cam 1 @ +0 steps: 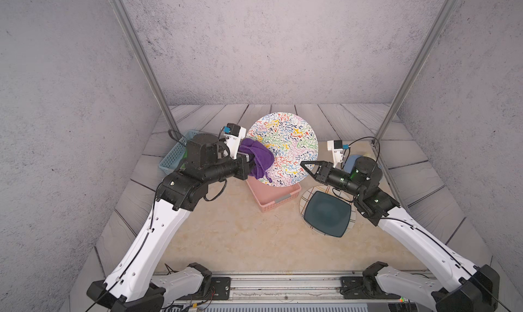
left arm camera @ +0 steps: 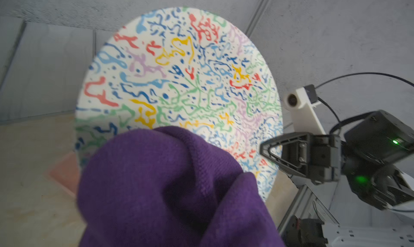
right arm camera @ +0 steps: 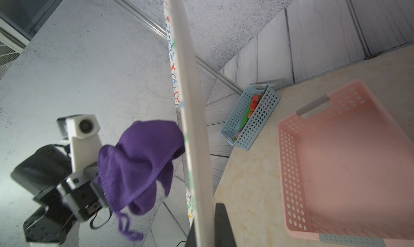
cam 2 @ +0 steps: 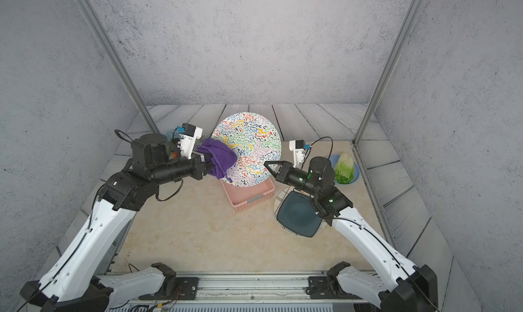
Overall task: Wipe the wet plate dry
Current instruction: Wipe the plate with towel.
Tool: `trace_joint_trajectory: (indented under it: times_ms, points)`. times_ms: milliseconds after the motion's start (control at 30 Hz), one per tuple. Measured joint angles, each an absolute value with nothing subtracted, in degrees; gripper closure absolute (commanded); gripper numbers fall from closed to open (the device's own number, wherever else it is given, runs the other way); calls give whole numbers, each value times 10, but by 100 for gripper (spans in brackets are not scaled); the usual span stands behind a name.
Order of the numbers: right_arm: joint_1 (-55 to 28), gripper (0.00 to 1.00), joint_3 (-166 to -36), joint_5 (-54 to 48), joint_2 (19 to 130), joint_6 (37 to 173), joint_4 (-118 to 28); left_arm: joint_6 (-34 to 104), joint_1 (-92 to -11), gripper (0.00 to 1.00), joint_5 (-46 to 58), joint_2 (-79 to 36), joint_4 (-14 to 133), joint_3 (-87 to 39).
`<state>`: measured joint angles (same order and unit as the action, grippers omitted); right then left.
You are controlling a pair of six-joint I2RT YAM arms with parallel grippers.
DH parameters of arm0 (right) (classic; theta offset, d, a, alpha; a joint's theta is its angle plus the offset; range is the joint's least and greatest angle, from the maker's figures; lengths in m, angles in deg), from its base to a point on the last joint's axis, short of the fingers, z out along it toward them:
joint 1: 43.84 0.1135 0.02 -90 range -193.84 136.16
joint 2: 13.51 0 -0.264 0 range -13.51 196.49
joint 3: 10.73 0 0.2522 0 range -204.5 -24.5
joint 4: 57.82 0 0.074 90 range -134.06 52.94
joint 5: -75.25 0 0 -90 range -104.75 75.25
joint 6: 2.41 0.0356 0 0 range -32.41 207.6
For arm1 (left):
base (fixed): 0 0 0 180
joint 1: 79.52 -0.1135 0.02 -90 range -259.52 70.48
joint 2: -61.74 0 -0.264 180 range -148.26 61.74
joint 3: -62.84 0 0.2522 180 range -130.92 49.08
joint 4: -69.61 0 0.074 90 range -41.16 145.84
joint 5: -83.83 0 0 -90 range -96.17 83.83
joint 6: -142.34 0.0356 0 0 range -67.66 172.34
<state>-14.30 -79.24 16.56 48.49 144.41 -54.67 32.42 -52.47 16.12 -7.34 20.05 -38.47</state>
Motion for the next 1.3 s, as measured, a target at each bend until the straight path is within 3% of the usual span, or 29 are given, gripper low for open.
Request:
trace_joint_trajectory:
  times_ms: [133,267,433,533,633,733,867,1100,1300]
  points:
    - [-127,100,-771,160,465,1430,-550,314,-561,100,163,-129,200,-385]
    - [-96,100,-733,149,463,1421,-540,334,-566,100,228,-168,192,-410]
    - [-84,100,-731,146,465,1429,-541,393,-475,100,272,-205,179,-439]
    - [-98,100,-760,128,475,1434,-535,404,-441,100,279,-184,188,-387]
    - [-110,100,-770,109,478,1440,-539,376,-470,100,262,-134,194,-323]
    - [-112,100,-770,103,478,1442,-542,333,-551,100,251,-95,195,-289]
    - [-99,100,-769,108,478,1441,-541,304,-615,100,244,-117,189,-334]
    - [-73,100,-768,134,493,1444,-553,333,-499,100,247,-219,186,-491]
    - [-93,100,-771,134,494,1445,-538,343,-460,100,246,-204,197,-438]
